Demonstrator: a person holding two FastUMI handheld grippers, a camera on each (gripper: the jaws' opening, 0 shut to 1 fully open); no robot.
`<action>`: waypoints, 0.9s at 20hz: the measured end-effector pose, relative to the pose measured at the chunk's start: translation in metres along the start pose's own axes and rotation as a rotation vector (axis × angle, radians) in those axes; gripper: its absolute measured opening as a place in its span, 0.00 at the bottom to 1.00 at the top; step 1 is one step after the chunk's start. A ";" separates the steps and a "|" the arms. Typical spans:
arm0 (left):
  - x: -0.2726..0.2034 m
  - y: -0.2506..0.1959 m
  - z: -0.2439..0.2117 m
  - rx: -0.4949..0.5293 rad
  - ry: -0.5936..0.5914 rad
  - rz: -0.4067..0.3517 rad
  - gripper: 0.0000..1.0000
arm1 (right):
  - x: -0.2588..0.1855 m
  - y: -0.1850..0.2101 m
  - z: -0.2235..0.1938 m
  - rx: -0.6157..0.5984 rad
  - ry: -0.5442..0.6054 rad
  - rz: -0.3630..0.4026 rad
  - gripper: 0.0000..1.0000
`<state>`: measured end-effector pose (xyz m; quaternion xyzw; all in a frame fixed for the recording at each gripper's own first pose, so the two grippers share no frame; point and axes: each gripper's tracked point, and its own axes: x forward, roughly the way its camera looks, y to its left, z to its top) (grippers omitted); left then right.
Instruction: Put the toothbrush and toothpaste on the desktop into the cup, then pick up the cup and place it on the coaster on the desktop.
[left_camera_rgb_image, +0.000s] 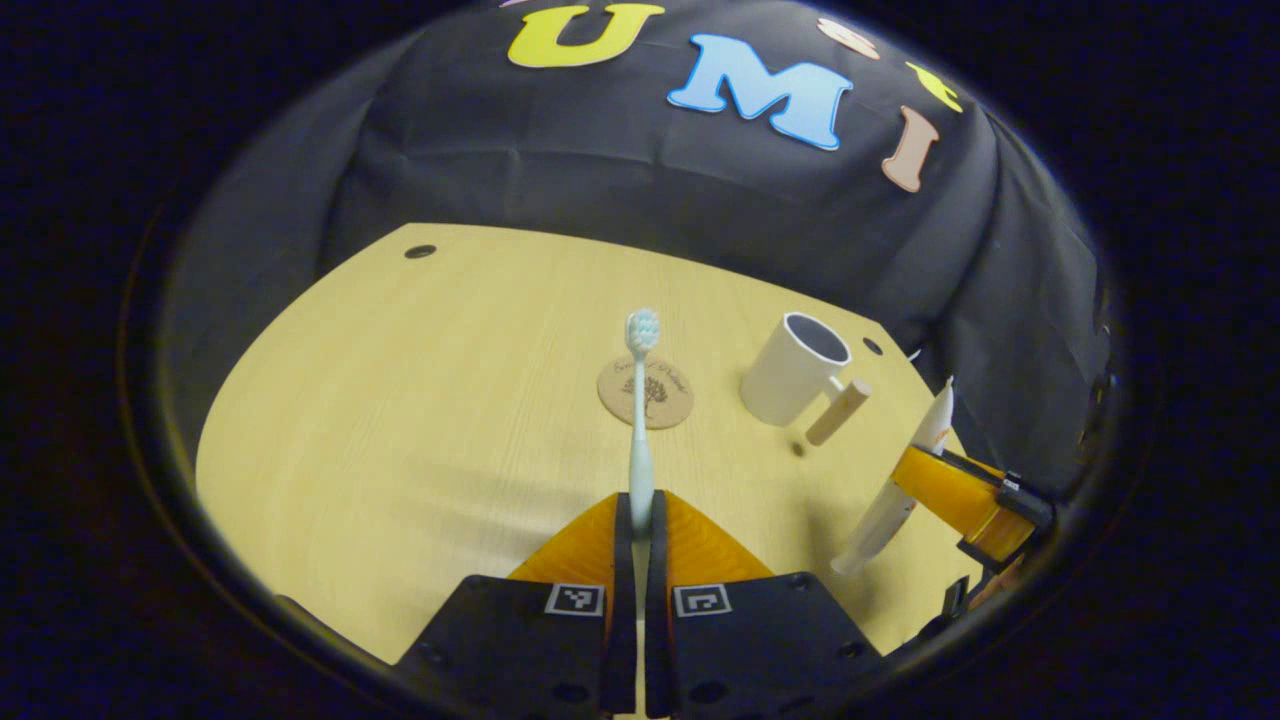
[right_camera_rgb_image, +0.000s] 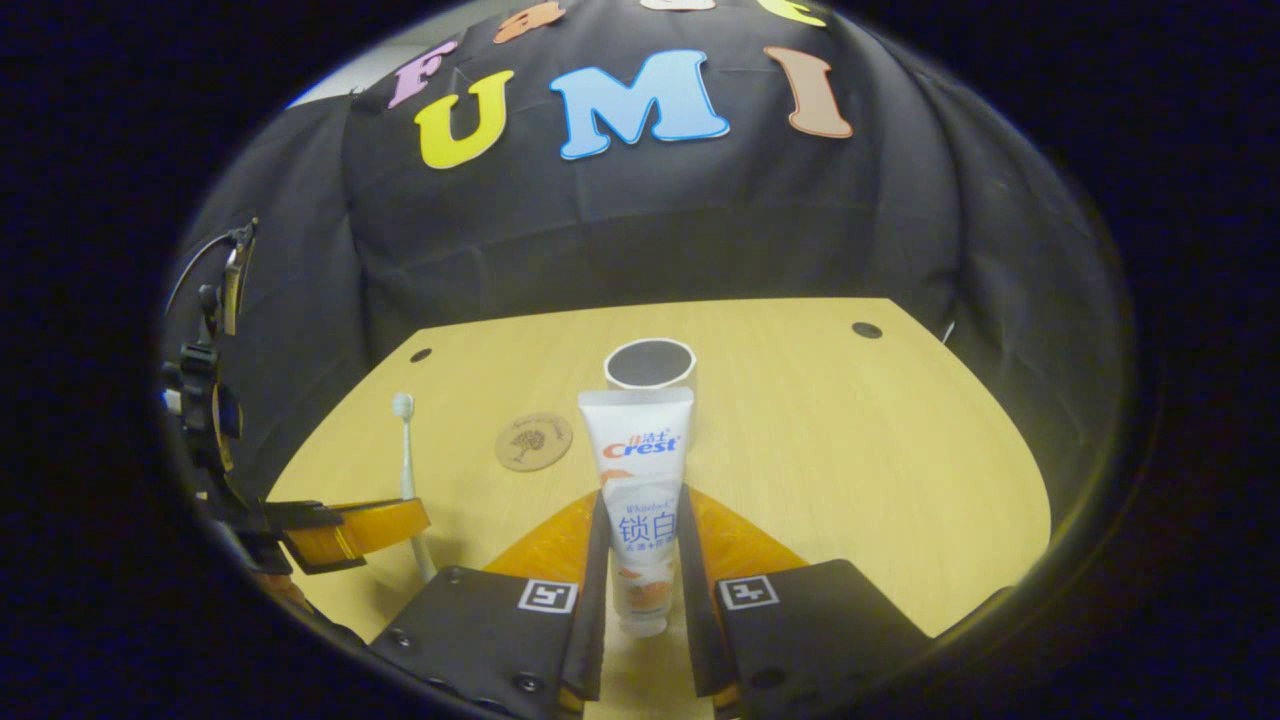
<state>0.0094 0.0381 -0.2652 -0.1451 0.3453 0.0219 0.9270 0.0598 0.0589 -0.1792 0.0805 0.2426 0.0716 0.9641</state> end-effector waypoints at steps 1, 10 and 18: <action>-0.004 -0.002 0.006 0.007 -0.023 -0.009 0.11 | -0.002 0.003 0.005 0.000 -0.017 0.000 0.38; -0.030 -0.016 0.058 0.083 -0.198 -0.043 0.11 | -0.003 0.018 0.058 -0.011 -0.134 -0.007 0.38; -0.041 -0.026 0.103 0.123 -0.315 -0.052 0.11 | 0.018 0.021 0.116 0.001 -0.251 0.000 0.38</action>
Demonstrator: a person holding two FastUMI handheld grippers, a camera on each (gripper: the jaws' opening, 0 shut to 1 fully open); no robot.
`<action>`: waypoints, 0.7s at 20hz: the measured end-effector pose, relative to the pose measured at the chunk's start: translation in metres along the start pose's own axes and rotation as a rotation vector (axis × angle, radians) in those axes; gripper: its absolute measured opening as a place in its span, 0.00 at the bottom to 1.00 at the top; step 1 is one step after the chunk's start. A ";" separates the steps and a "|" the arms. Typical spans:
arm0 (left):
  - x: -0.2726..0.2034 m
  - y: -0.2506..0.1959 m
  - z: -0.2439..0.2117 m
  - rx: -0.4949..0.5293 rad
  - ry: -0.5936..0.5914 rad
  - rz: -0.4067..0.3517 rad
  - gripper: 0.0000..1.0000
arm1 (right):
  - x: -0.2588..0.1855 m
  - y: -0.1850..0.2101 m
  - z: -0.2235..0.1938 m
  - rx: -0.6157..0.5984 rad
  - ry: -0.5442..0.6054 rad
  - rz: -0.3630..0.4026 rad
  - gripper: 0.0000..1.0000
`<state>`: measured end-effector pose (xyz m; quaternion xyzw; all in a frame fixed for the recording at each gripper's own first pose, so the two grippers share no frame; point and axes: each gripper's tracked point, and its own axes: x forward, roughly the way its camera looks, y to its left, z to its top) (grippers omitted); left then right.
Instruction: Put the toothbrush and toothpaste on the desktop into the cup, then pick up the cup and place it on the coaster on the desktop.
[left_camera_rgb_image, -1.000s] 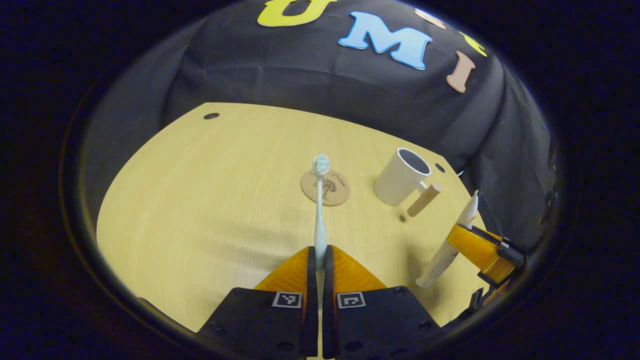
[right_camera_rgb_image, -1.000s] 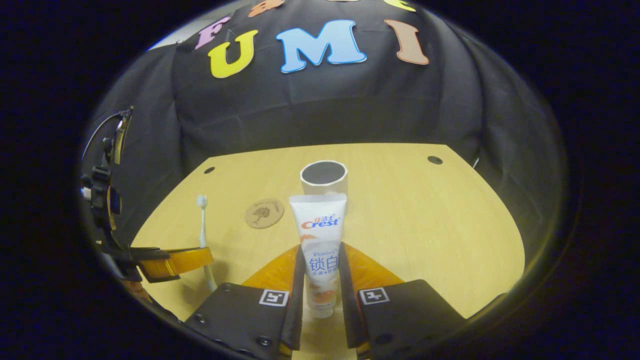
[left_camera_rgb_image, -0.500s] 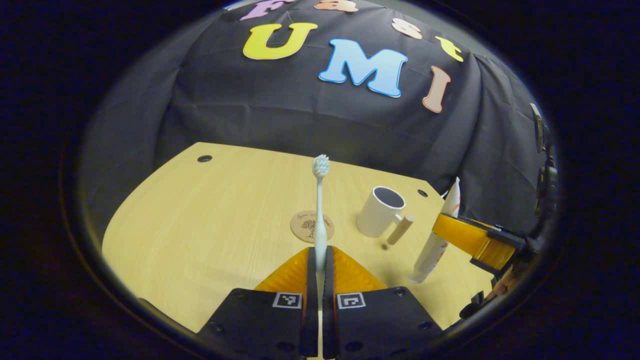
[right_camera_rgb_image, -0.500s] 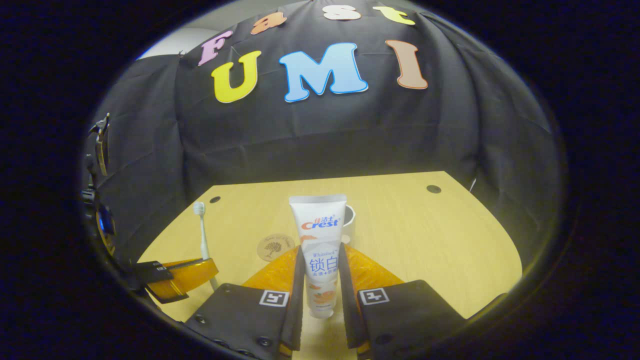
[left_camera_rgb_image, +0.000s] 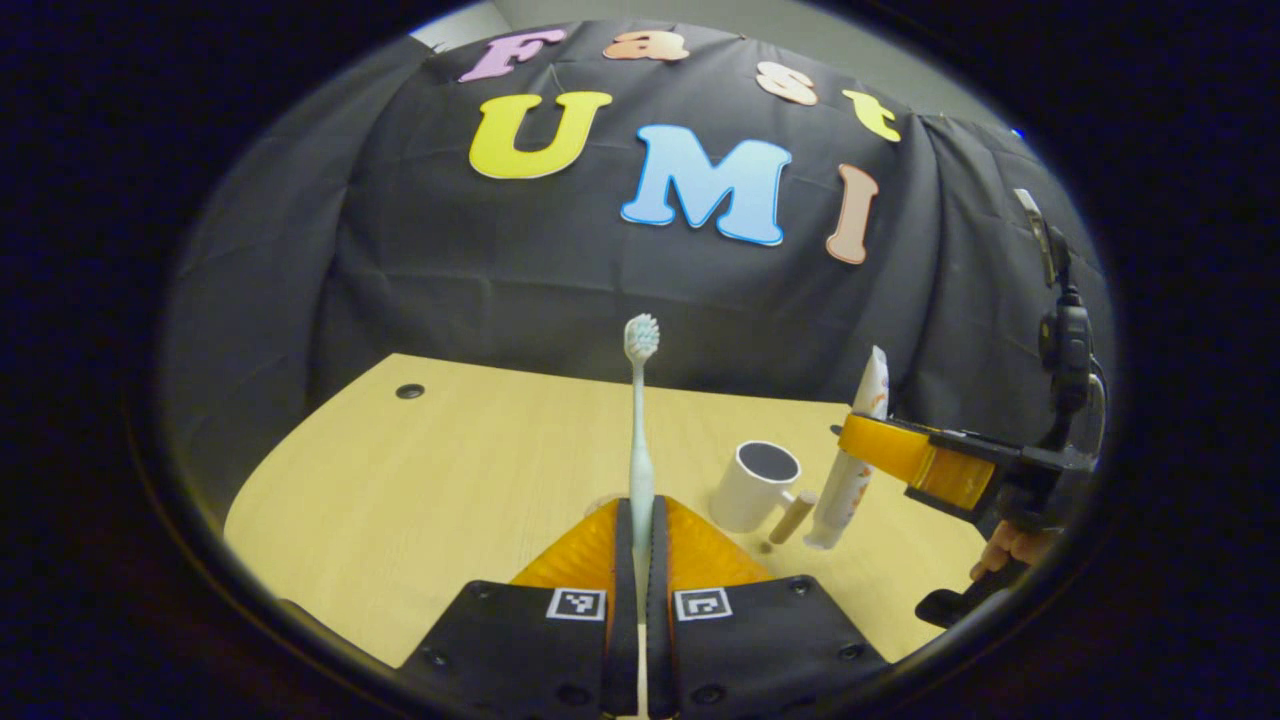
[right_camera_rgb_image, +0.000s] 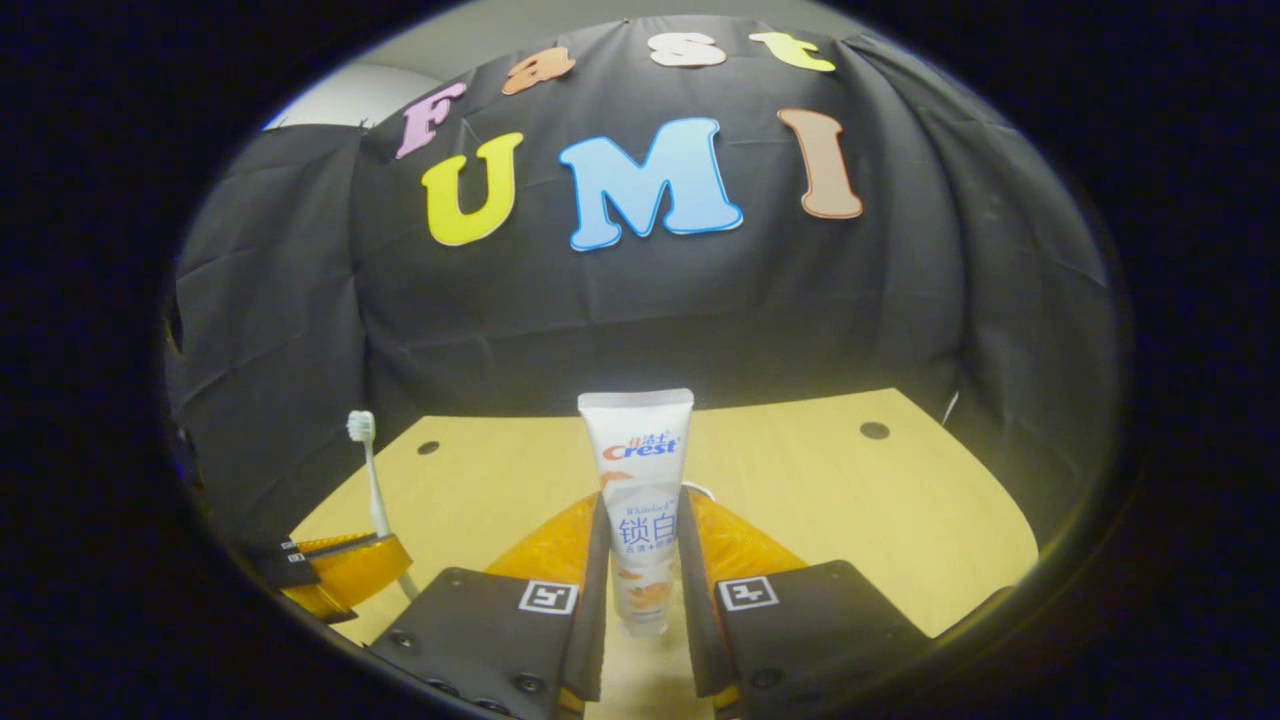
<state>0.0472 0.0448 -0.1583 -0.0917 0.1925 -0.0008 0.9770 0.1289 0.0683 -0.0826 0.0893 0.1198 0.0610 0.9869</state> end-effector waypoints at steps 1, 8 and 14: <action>0.001 -0.001 0.004 0.000 -0.013 -0.001 0.11 | 0.006 -0.001 0.007 0.005 -0.023 -0.001 0.37; -0.001 -0.005 0.017 0.034 -0.051 -0.003 0.11 | 0.043 -0.011 0.045 0.014 -0.195 -0.016 0.37; 0.000 -0.012 0.016 0.026 -0.047 -0.011 0.11 | 0.083 -0.022 0.037 -0.045 -0.223 -0.040 0.31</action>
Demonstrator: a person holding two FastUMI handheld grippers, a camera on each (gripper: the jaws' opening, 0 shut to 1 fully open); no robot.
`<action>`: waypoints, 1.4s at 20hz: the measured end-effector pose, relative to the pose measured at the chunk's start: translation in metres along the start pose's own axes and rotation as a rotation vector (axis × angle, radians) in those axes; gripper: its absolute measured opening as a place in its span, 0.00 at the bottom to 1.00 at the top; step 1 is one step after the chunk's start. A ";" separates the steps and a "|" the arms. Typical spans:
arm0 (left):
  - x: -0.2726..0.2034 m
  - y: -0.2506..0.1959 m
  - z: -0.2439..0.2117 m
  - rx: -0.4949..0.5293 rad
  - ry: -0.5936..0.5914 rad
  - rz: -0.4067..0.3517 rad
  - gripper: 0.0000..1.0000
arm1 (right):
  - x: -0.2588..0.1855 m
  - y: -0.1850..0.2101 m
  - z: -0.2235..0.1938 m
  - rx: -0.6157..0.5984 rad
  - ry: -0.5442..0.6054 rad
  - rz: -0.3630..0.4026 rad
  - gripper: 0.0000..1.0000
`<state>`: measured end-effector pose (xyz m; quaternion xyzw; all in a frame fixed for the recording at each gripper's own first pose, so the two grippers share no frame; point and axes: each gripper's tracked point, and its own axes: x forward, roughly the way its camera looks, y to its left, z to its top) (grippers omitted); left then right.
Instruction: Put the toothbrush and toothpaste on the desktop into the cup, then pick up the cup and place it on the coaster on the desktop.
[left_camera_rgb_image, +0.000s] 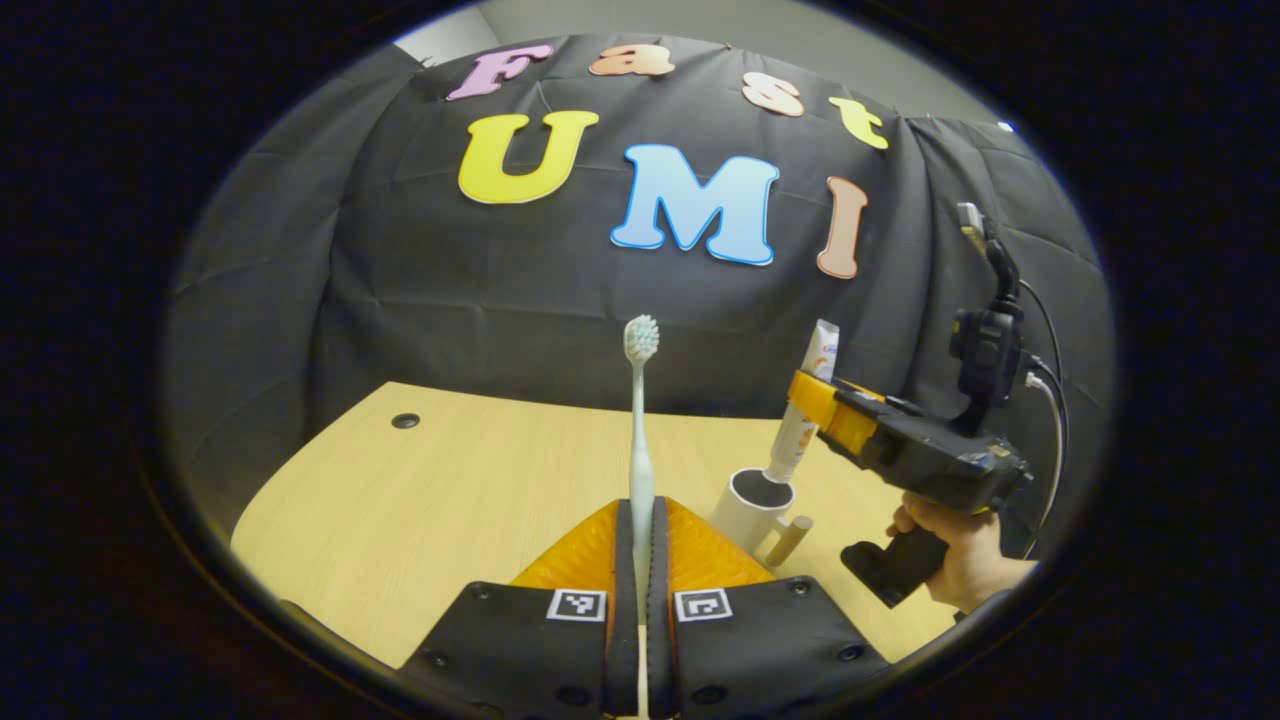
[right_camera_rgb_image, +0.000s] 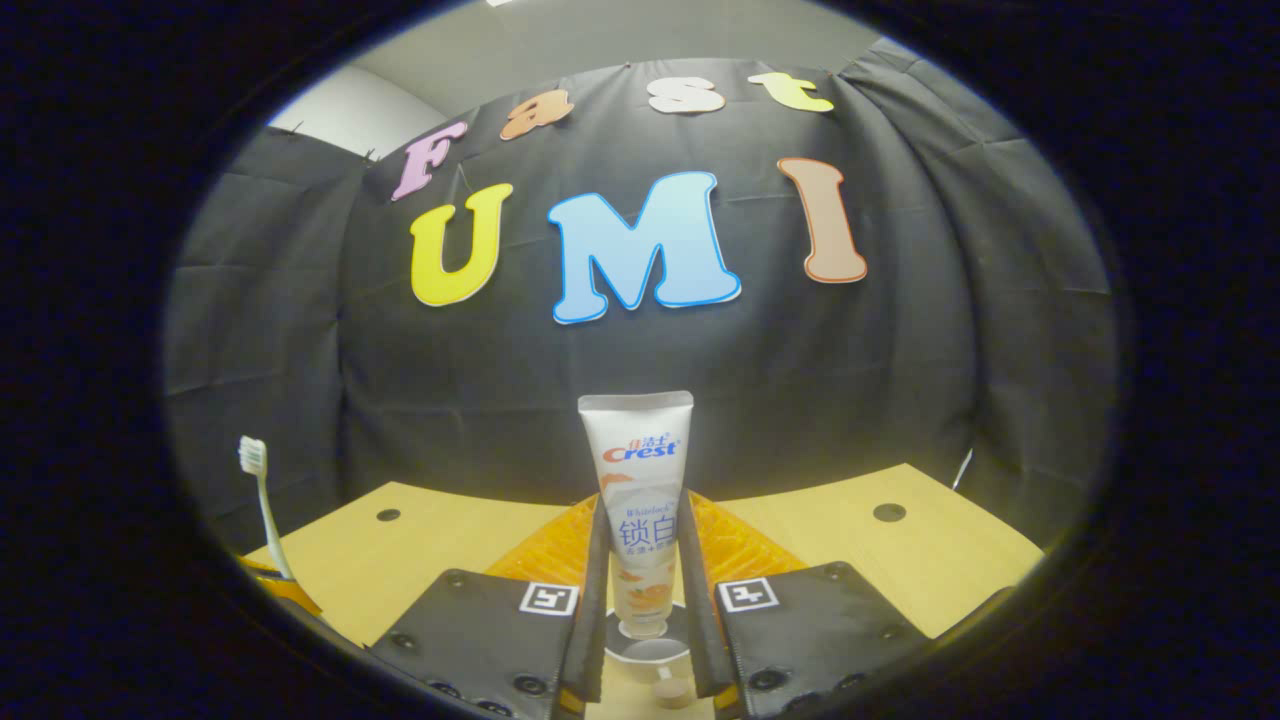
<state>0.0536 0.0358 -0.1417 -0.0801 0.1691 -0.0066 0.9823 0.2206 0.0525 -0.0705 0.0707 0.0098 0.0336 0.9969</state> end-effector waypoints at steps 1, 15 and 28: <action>0.001 -0.001 -0.001 -0.001 0.000 -0.001 0.11 | 0.003 -0.002 -0.008 -0.005 0.019 -0.003 0.31; -0.002 -0.007 -0.004 -0.037 0.020 -0.005 0.11 | 0.009 0.005 -0.089 -0.103 0.259 0.007 0.41; 0.006 -0.027 0.000 -0.016 0.016 -0.048 0.11 | -0.038 0.003 -0.049 -0.124 0.200 0.030 0.74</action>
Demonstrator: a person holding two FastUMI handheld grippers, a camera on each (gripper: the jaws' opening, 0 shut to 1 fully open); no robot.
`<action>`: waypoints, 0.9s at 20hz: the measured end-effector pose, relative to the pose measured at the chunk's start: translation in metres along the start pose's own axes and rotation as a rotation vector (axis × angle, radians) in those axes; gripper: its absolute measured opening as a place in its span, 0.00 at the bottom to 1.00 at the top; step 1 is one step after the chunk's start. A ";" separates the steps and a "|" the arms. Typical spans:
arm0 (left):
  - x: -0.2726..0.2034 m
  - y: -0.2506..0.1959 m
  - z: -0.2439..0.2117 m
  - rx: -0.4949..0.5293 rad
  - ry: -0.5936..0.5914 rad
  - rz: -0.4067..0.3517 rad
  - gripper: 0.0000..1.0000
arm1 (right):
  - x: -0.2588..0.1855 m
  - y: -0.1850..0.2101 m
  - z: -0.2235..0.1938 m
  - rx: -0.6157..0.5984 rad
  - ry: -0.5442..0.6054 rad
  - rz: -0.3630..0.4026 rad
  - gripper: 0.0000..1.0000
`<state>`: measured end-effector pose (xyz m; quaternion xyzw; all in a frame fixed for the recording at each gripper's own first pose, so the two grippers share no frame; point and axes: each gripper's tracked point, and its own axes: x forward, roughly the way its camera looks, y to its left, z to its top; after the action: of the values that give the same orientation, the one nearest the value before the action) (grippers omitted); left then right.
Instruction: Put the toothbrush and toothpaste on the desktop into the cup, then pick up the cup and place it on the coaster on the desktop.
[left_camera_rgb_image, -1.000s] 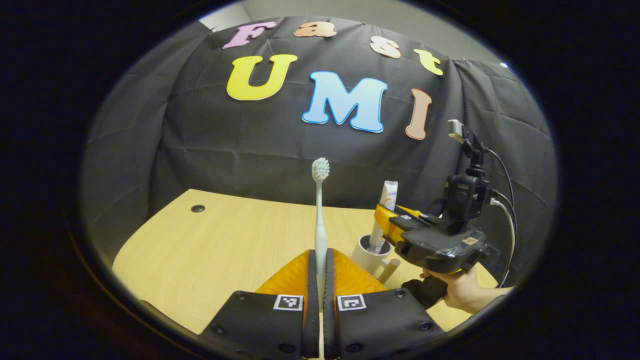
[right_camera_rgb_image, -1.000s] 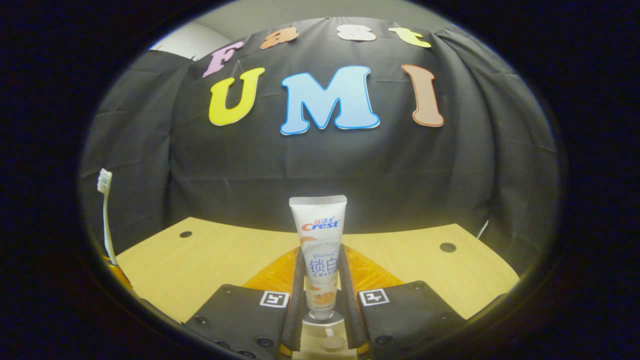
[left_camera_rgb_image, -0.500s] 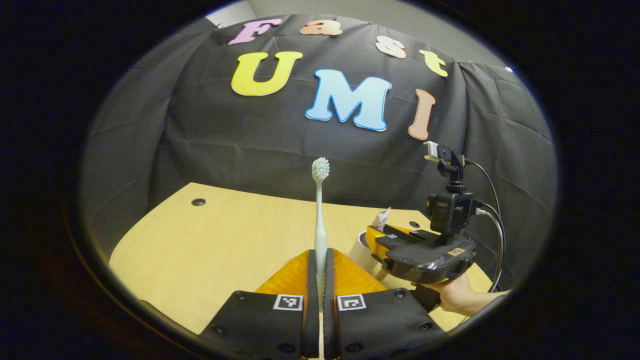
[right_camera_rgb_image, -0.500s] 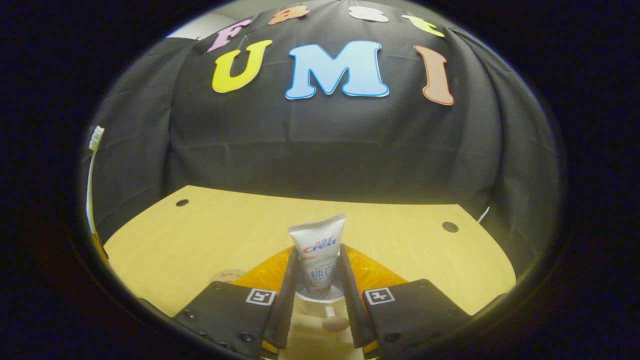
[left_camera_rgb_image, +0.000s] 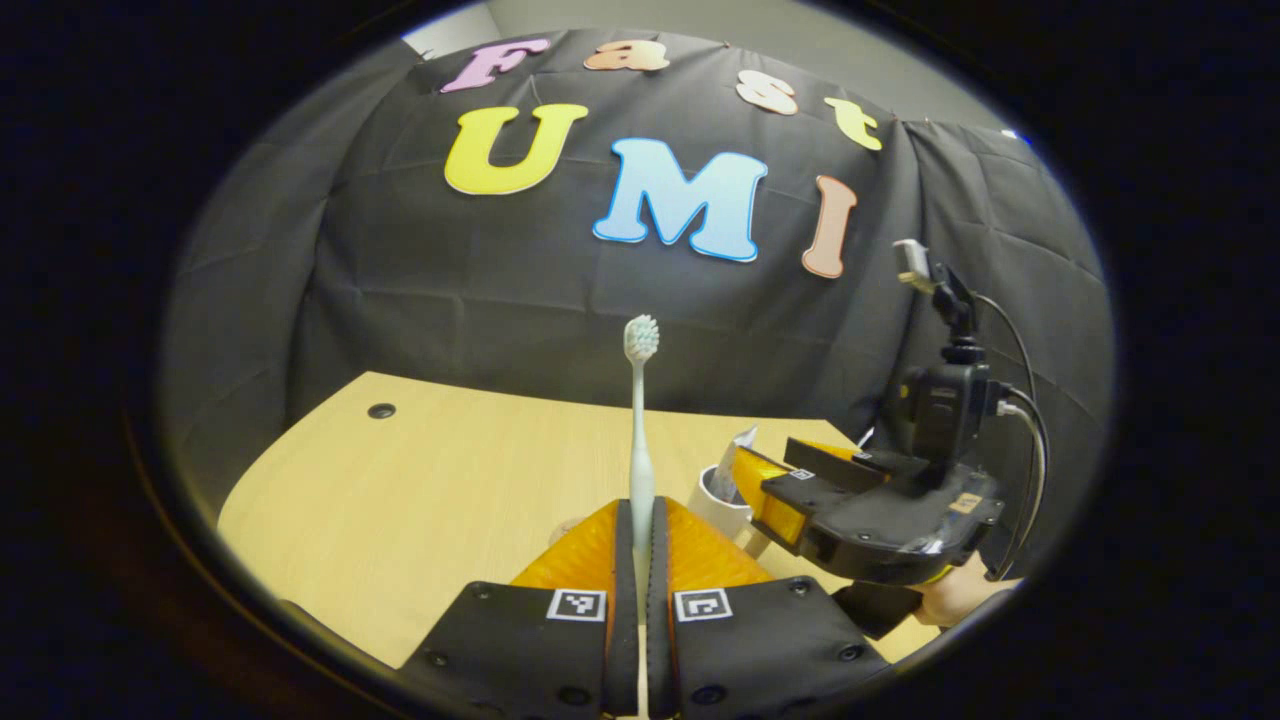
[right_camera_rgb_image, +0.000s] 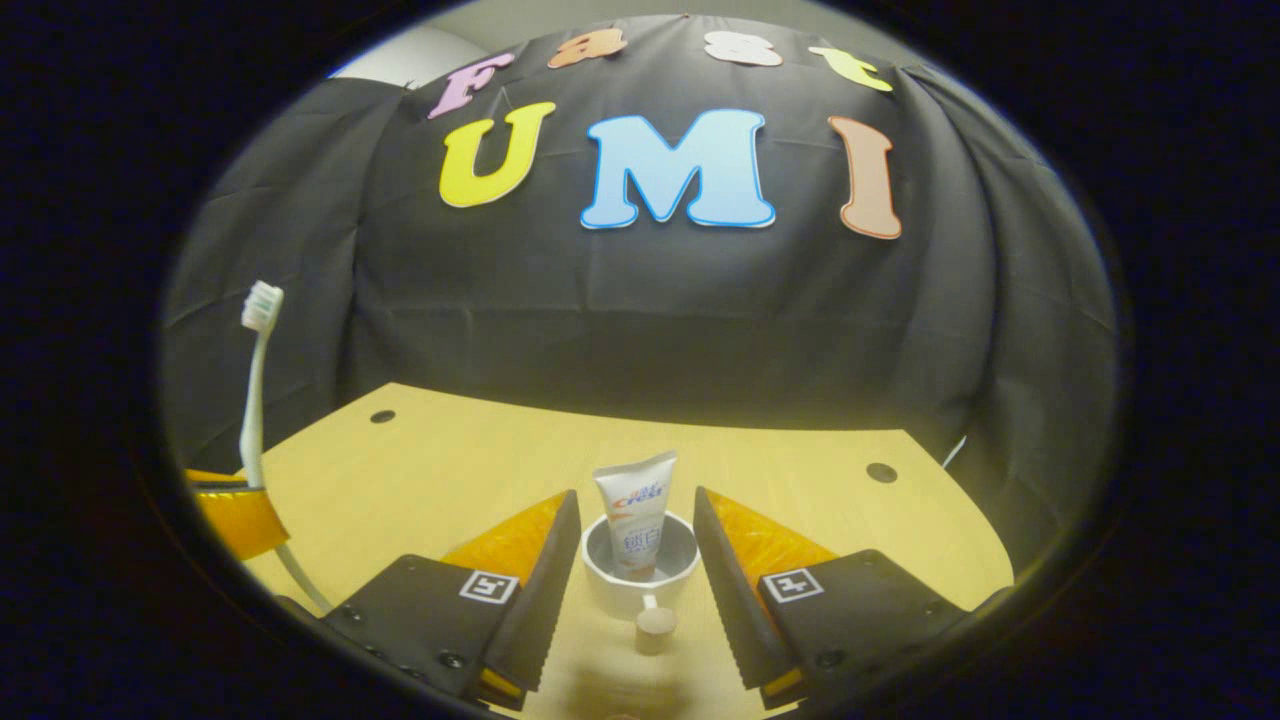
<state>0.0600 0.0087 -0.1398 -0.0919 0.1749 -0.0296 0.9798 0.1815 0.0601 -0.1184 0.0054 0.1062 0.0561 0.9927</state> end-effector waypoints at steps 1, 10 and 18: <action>0.003 -0.002 0.002 0.001 -0.003 -0.004 0.11 | -0.007 -0.003 0.004 -0.002 -0.015 -0.003 0.77; 0.051 -0.040 0.013 0.011 -0.049 -0.099 0.11 | -0.088 -0.046 0.039 0.106 -0.124 -0.097 0.84; 0.096 -0.074 0.053 -0.003 -0.223 -0.186 0.11 | -0.129 -0.100 0.025 0.147 -0.114 -0.221 0.83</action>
<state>0.1662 -0.0640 -0.1091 -0.1116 0.0559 -0.1096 0.9861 0.0724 -0.0537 -0.0693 0.0696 0.0533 -0.0621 0.9942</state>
